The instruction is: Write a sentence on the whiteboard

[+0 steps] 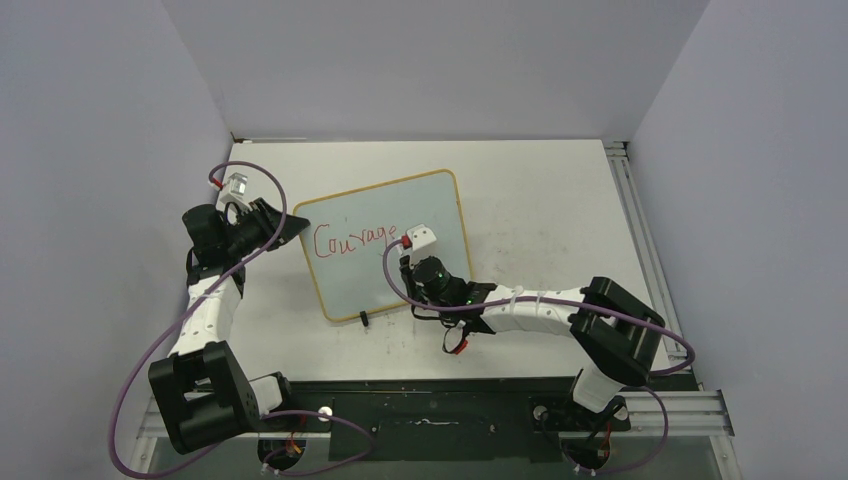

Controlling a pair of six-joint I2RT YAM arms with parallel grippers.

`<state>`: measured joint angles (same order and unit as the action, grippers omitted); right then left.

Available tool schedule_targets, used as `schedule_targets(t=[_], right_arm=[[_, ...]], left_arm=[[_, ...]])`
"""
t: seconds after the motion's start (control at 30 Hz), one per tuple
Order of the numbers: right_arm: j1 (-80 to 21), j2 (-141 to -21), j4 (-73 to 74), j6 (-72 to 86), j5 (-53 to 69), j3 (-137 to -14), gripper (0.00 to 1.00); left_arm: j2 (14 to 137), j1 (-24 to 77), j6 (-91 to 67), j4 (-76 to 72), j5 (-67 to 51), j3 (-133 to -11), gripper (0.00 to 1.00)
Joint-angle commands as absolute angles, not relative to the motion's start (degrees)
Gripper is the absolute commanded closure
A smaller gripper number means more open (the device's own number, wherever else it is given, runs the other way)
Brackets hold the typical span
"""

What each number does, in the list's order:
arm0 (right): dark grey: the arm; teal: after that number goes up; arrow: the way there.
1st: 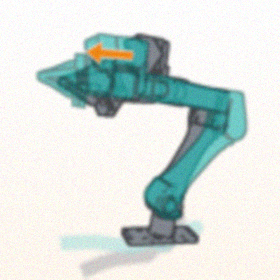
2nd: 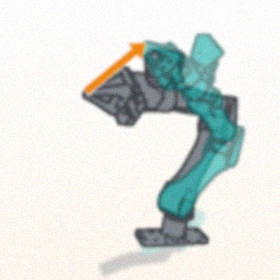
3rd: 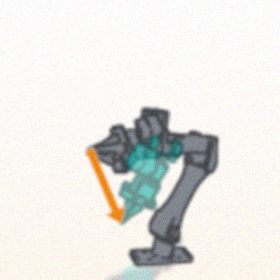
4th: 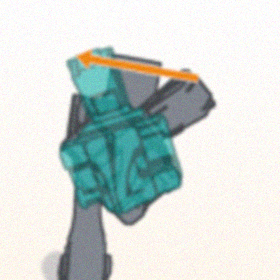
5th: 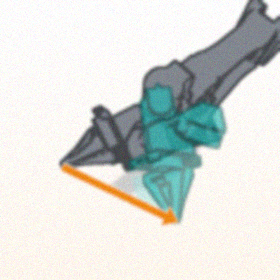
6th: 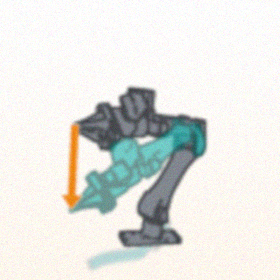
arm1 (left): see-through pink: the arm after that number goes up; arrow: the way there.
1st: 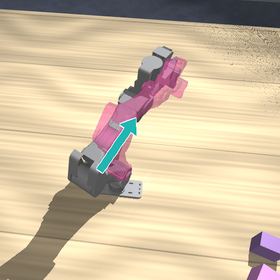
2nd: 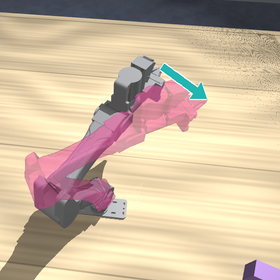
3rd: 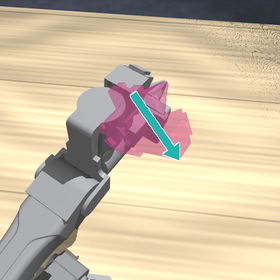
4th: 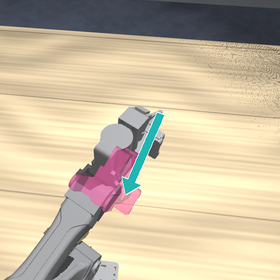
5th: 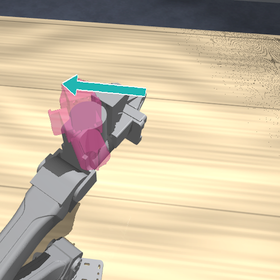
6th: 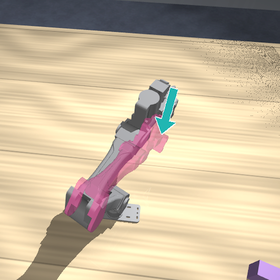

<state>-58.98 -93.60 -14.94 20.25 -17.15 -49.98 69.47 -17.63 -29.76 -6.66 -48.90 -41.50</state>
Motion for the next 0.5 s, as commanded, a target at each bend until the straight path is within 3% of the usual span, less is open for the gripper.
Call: schedule_targets(t=[0.0,0.47], right_arm=[[-59.13,-92.64,-14.88,21.31,-19.1,-49.0,0.95],[-58.8,-90.89,-14.67,20.48,-19.02,-49.22,0.95]], left_arm=[[69.36,-17.84,-29.4,-7.73,-50.09,-42.71,0.71],[69.26,-17.84,-29.26,-7.65,-49.92,-42.66,0.71]])
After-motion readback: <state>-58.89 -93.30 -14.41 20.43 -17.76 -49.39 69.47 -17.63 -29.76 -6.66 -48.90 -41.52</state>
